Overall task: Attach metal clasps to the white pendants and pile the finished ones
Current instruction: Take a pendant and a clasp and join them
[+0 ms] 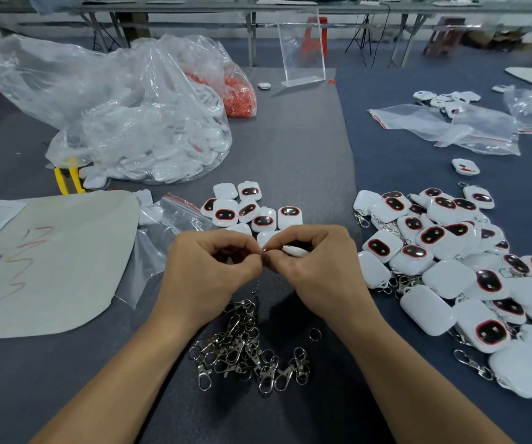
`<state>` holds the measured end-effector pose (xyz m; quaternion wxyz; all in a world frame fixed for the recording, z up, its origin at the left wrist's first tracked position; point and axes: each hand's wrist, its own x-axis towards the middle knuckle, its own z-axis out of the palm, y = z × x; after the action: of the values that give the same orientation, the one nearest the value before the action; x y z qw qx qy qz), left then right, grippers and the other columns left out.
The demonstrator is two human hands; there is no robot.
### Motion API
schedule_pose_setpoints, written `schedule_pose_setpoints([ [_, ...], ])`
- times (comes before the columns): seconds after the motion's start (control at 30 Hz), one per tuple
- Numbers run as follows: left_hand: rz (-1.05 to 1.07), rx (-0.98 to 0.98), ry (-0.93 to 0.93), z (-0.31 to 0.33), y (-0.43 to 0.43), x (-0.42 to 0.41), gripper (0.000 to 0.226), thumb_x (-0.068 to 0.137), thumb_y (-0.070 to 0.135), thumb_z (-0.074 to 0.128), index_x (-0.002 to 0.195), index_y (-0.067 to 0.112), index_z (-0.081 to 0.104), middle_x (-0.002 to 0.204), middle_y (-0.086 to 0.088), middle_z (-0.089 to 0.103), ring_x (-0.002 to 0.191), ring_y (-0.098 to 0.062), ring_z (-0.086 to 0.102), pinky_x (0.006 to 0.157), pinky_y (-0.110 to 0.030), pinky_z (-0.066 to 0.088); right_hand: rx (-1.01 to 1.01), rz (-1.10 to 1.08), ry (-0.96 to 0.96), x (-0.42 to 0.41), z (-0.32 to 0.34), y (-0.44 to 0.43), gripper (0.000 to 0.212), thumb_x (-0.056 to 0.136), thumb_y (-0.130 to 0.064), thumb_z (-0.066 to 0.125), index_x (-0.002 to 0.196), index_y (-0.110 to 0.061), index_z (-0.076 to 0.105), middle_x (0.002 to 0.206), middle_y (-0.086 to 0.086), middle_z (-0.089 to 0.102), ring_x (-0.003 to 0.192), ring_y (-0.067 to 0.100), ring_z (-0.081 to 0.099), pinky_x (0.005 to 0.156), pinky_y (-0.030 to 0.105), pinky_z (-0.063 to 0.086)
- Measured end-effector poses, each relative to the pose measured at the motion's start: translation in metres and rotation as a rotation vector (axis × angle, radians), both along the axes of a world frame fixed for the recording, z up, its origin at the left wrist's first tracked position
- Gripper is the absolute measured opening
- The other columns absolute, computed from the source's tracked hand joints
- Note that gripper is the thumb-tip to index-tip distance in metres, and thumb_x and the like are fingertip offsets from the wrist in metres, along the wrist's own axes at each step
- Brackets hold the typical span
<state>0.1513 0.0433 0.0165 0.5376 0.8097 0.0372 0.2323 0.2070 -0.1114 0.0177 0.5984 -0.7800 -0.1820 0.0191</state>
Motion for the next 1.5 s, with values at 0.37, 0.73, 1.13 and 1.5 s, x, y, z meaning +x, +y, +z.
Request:
schedule_pose_setpoints([
  [0.37,-0.066,-0.045,0.018,-0.0006,0.006,0.0021,0.012,0.067,0.03,0.078,0.075,0.04,0.079,0.072,0.006,0.076,0.066,-0.009,0.07,0.067,-0.022,0.057,0.098,0.085,0.213,0.0035,0.002,-0.0013,0.014,0.075,-0.009,0.082,0.072,-0.023,0.082,0.067,-0.001,0.074,0.063,0.007,0.061,0.064,0.028,0.05],
  [0.73,-0.032,-0.054,0.046,-0.0034,0.0074,0.0046,0.022,0.069,0.02,0.079,0.076,0.04,0.079,0.073,0.008,0.077,0.067,-0.008,0.072,0.065,-0.018,0.056,0.069,0.011,0.18,0.0018,0.0012,0.0005,0.017,0.077,-0.009,0.082,0.073,-0.026,0.082,0.07,-0.006,0.076,0.068,0.004,0.067,0.069,0.025,0.052],
  [1.13,-0.051,0.001,0.048,-0.0049,0.0069,0.0034,0.012,0.059,0.034,0.07,0.068,0.036,0.077,0.063,0.007,0.072,0.052,-0.001,0.054,0.052,-0.014,0.043,0.059,0.137,0.257,0.0053,0.001,-0.002,0.016,0.077,-0.007,0.081,0.074,-0.023,0.082,0.066,0.001,0.073,0.062,0.012,0.058,0.061,0.031,0.049],
  [1.5,0.301,0.192,-0.009,0.0006,0.0092,-0.0003,0.011,0.061,0.033,0.064,0.068,0.028,0.071,0.051,0.009,0.055,0.048,0.0,0.046,0.049,-0.011,0.036,-0.046,0.182,0.278,0.0074,0.0029,-0.0078,0.057,0.079,0.005,0.059,0.114,-0.04,0.064,0.09,-0.004,0.076,0.077,0.011,0.063,0.068,0.024,0.051],
])
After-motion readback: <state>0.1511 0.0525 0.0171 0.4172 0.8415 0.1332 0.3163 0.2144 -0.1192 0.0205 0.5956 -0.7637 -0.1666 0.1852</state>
